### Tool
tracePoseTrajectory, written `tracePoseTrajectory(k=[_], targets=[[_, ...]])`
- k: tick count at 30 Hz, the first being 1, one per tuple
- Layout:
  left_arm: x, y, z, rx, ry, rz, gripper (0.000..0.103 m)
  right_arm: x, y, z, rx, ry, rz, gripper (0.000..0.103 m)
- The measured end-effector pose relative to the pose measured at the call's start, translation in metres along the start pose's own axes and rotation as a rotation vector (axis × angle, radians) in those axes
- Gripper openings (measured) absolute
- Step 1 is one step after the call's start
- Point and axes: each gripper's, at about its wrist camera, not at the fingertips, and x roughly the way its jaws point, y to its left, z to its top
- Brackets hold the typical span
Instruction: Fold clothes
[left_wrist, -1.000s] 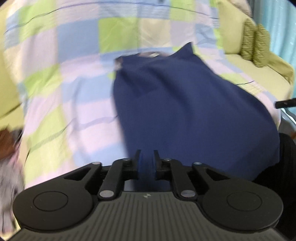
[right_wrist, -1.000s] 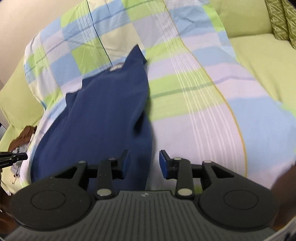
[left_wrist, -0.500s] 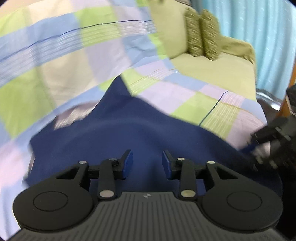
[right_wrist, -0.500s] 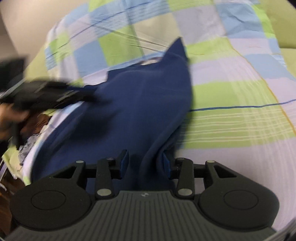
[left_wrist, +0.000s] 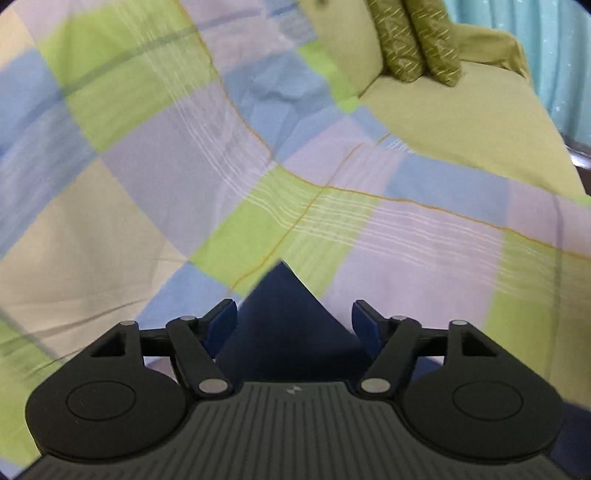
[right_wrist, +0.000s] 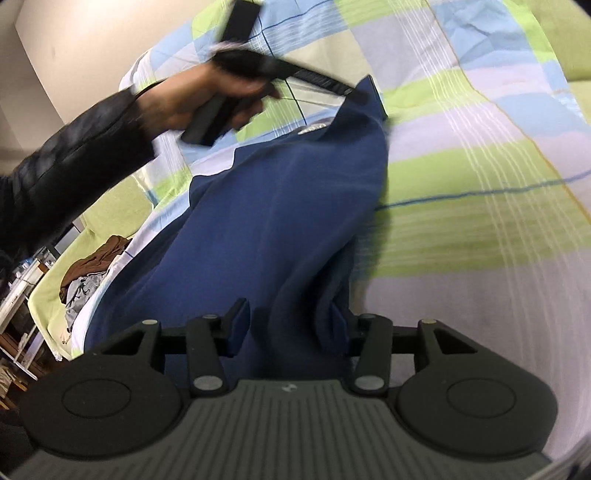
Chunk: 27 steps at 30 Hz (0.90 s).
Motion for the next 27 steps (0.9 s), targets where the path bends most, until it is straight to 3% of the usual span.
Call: tracePoseTrajectory(k=[2, 3, 6, 7, 10, 14, 18, 19, 22, 25, 27], targets=[[0.015, 0.003, 0.004, 0.014, 0.083, -0.145, 0.034, 0.002, -0.003, -0.002, 0.012, -0.007, 0.008, 0.044], [0.017, 0.002, 0.005, 0.026, 0.099, -0.158, 0.012, 0.001, -0.005, -0.002, 0.022, -0.01, 0.015, 0.044], [0.016, -0.003, -0.001, 0.067, 0.101, -0.141, 0.003, 0.002, -0.01, -0.003, 0.05, -0.016, 0.036, 0.046], [0.012, -0.001, -0.002, 0.041, 0.067, -0.095, 0.001, 0.002, -0.012, -0.004, 0.056, -0.017, 0.045, 0.046], [-0.003, 0.008, 0.003, -0.008, -0.075, 0.05, 0.001, 0.003, -0.016, -0.005, 0.073, -0.018, 0.06, 0.046], [-0.007, 0.019, 0.011, -0.049, -0.117, 0.052, 0.005, -0.004, -0.018, -0.005, 0.096, -0.03, 0.062, 0.046], [-0.009, 0.031, 0.008, -0.083, -0.1, 0.023, 0.021, -0.012, -0.027, -0.006, 0.139, -0.054, 0.043, 0.047], [-0.011, 0.036, 0.002, -0.1, -0.091, 0.004, 0.03, -0.014, -0.03, -0.006, 0.15, -0.058, 0.032, 0.047], [-0.027, 0.045, -0.013, -0.118, -0.108, 0.041, 0.042, -0.02, -0.039, 0.001, 0.151, -0.087, 0.005, 0.047], [-0.049, 0.062, -0.025, -0.169, -0.131, 0.047, 0.047, -0.023, -0.048, 0.023, 0.112, -0.134, -0.042, 0.047], [-0.073, 0.08, -0.044, -0.218, -0.165, 0.094, 0.048, -0.021, -0.054, 0.042, 0.065, -0.172, -0.066, 0.047]])
